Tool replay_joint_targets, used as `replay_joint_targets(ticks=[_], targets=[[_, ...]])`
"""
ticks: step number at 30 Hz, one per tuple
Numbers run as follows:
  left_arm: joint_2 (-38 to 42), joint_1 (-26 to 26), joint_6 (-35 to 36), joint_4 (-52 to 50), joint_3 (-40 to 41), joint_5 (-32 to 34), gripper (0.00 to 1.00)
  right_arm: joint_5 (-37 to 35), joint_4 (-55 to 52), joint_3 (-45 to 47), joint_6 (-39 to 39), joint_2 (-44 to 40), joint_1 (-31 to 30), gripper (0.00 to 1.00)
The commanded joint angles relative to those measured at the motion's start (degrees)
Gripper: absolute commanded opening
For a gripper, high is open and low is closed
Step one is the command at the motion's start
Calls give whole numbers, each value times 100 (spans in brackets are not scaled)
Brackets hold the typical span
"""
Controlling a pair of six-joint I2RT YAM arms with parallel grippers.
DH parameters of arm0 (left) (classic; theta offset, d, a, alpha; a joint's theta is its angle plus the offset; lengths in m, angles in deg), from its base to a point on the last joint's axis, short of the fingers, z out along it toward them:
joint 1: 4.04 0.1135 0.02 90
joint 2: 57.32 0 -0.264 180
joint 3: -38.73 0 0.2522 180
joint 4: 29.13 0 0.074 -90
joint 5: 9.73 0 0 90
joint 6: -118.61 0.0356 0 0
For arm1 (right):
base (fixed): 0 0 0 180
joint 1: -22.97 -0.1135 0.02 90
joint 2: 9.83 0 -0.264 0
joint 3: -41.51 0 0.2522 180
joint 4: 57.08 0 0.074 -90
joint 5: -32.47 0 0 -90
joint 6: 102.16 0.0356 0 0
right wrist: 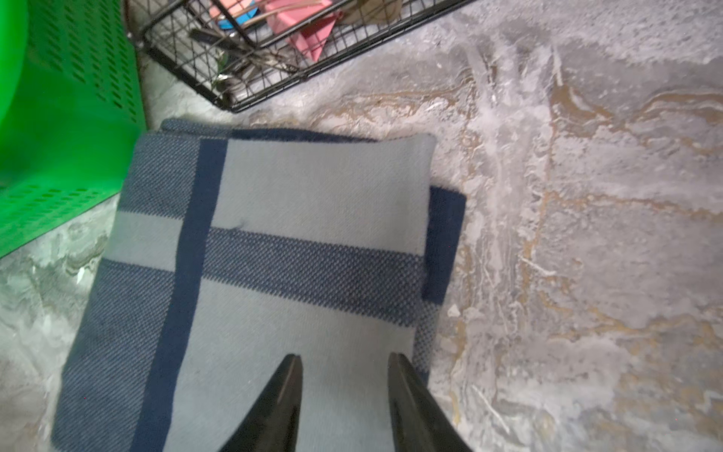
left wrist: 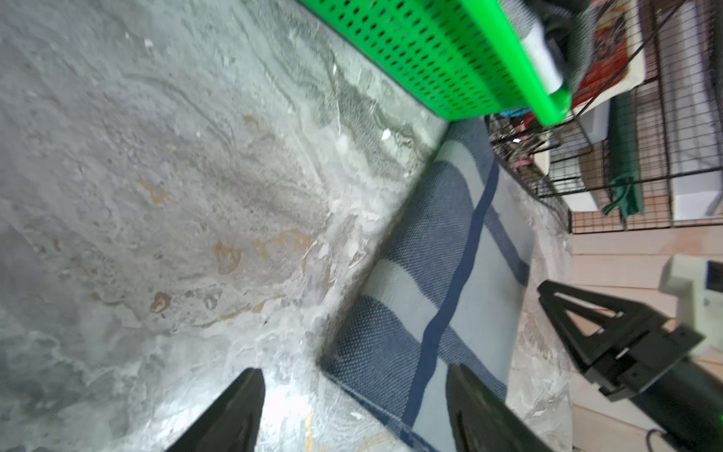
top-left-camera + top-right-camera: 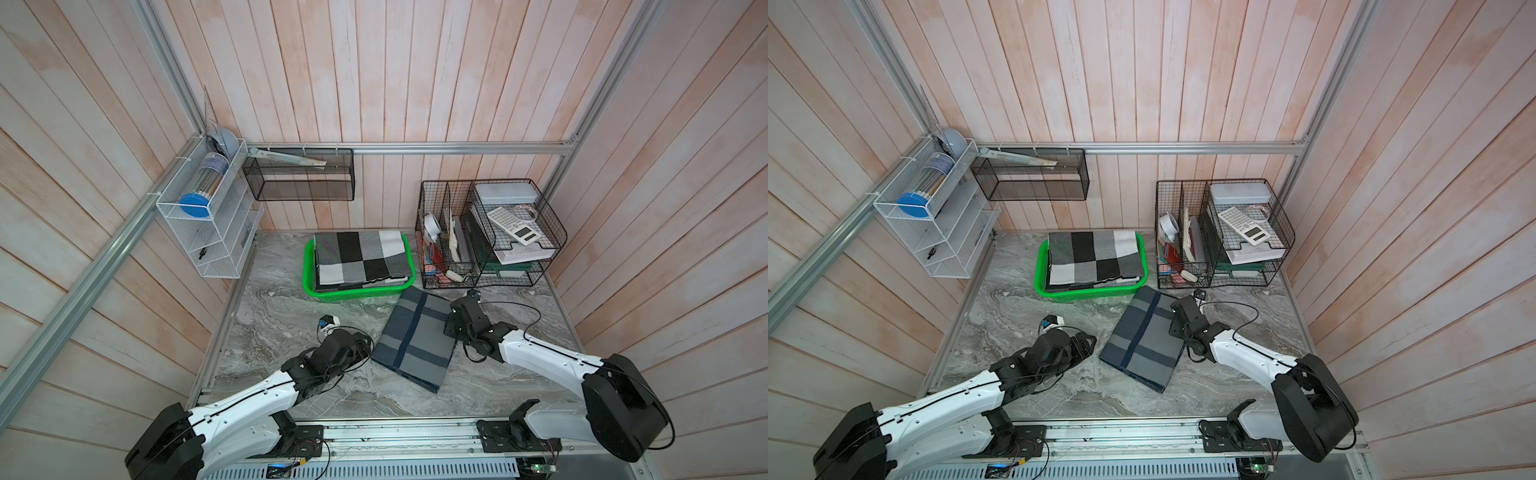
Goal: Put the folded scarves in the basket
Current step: Adjust the scarf at the center of the board.
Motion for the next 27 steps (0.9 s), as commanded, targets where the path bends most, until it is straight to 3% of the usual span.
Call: replay_joint_targets(ticks=[1,7,12,20,27], targets=[[-136,-138,-349,262,125,-65,78,215,219,-96,-194,212,210,41],[-630,-360,-473,630,89,-144,76,240,389,-222,-350,533,389,41],[-1122,-435,-465,990,14,-334,67,345,395,-370,-436,793,443,40],[-1567,-437,-430,1129,-117,-453,64,728,-82,-760,-625,1185,452,38],[-1954,-427,-412,1341,-262,-450,39,1013,87,-514,-572,1230,451,36]])
